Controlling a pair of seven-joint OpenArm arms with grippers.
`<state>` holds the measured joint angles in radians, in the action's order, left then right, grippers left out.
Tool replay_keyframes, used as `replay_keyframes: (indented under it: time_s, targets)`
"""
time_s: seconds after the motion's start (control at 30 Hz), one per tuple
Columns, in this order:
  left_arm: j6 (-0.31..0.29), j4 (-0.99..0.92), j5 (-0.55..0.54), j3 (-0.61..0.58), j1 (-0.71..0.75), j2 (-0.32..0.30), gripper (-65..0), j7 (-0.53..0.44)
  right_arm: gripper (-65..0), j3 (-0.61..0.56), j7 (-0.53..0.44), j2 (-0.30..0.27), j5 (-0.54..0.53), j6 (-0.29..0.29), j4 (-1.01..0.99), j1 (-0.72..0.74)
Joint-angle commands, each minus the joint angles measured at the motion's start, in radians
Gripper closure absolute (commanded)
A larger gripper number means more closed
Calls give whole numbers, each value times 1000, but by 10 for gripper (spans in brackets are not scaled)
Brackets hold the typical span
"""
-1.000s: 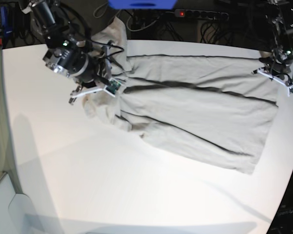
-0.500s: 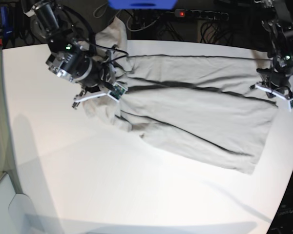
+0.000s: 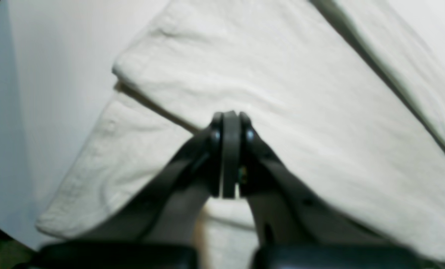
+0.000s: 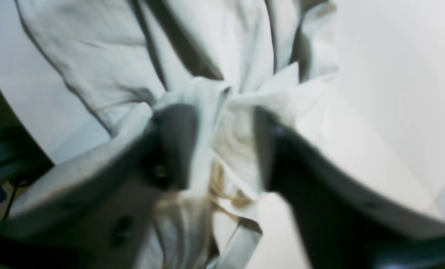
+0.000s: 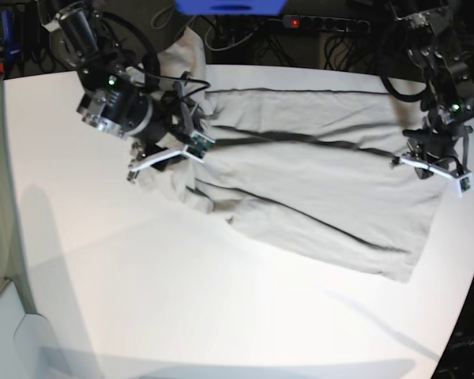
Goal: Layout the t-shirt on the table in an organized manner, then fold the t-shirt properly
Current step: 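Swing the held shirt end with the right gripper to unfold it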
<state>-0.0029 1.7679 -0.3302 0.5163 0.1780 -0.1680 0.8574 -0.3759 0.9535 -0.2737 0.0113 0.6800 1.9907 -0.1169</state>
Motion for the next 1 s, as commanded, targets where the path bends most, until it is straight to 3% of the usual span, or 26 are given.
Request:
replay_keyframes:
  time_s: [0.0, 0.07, 0.13, 0.4, 0.67, 0.97]
  targets:
    - [5, 14, -4, 5, -18, -12, -4, -19, -354, 5, -17, -2, -6, 18, 22, 9]
    - [5, 11, -4, 5, -27, -12, -4, -19, -424, 10, -18, -2, -4, 18, 26, 15]
    - [5, -12, -4, 5, -44, -11, -4, -19, -448, 41, -17, 0, -4, 18, 31, 27]
    - [7, -119, 6, 5, -56, -15, -4, -19, -450, 236, -17, 80, -4, 18, 17, 95]
    - [7, -259, 6, 8, -54, -21, -4, -28, -450, 240, -17, 116, -6, 18, -97, 113]
    - [7, -270, 6, 6, -54, -21, -4, -30, -448, 234, -21, 126, -6, 18, -245, 156]
